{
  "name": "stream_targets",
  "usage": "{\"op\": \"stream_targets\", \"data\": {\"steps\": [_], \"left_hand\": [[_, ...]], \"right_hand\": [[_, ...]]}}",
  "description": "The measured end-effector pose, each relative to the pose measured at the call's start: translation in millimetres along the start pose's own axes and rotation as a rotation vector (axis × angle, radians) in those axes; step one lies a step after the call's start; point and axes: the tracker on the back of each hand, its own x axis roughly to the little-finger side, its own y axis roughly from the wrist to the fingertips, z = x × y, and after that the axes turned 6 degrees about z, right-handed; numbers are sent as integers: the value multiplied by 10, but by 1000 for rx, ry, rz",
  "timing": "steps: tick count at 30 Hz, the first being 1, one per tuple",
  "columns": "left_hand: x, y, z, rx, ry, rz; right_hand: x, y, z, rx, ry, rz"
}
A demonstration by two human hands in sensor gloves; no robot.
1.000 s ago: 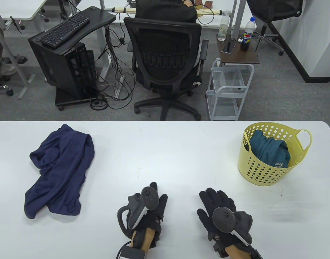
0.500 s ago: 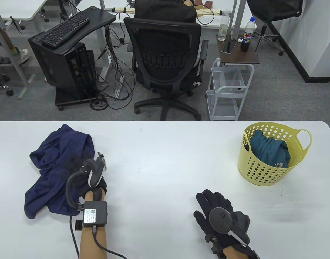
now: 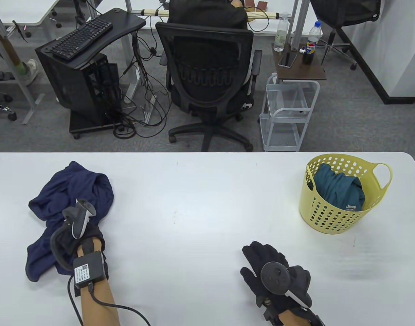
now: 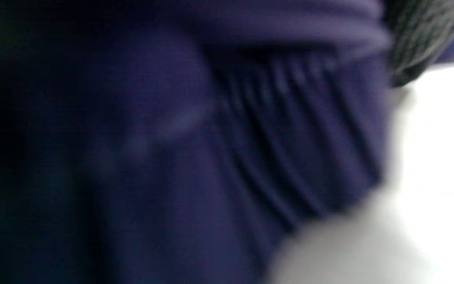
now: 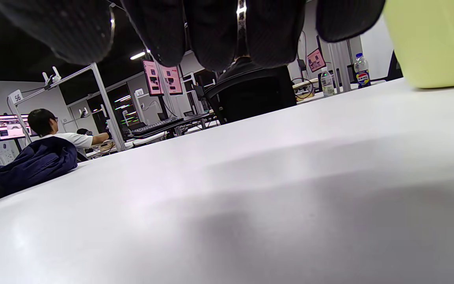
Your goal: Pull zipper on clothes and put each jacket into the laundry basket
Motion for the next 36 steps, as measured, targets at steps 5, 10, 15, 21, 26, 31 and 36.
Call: {"op": "stream_targets", "data": {"steps": [5,10,15,21,26,31,36], "left_hand": [[170,-161,-164,-179,-8,42],[398,-381,-538,-283,-179,64],[442,-744,-953,-363,-259,156],[284,-1397,-1437,-490,-288,325],[-27,-2098,-1711,-622,-282,482],[-506,-2692,-1674,-635,-300,630],[-1121,-3095,-1182,-394,-291,754]], "right_hand": [[-31,3,-8,-10,11,16],[28,19,-24,-21,25,-1],[87,22,-55,-40,57,-14],[131,21,-71,-52,77,-26],[166,14,-46,-42,95,-38],[257,4,16,-13,120,-77],[424,-28,91,48,188,-185]]}}
